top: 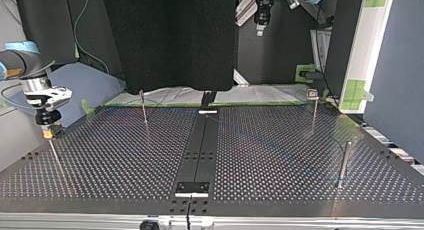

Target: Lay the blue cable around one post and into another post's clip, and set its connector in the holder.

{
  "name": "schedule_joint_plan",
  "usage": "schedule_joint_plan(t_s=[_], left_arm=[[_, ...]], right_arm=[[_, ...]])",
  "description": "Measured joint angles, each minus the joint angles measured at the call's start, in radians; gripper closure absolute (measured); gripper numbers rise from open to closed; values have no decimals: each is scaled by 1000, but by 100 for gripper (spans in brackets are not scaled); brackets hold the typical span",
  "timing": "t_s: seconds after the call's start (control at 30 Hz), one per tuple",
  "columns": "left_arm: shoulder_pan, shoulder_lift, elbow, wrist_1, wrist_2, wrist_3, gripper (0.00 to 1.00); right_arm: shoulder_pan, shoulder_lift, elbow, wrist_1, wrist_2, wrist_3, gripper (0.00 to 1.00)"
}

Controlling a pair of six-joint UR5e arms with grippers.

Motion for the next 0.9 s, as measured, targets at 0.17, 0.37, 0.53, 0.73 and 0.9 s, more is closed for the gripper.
schedule_joint_plan(t_s=[0.17,0.37,0.53,0.73,0.9], left_arm=[[0,0,0,1,0,0,0],[0,0,0,1,0,0,0],[0,0,0,1,0,1,0],[0,0,0,1,1,2,0],[0,0,0,1,2,2,0]], right_arm=[[0,1,0,-1,-5,-2,100],[0,2,1,-11,-23,-1,100],[1,3,1,-14,-25,-1,100],[1,3,1,-13,-25,-1,100],[0,5,1,-11,-25,-1,100]])
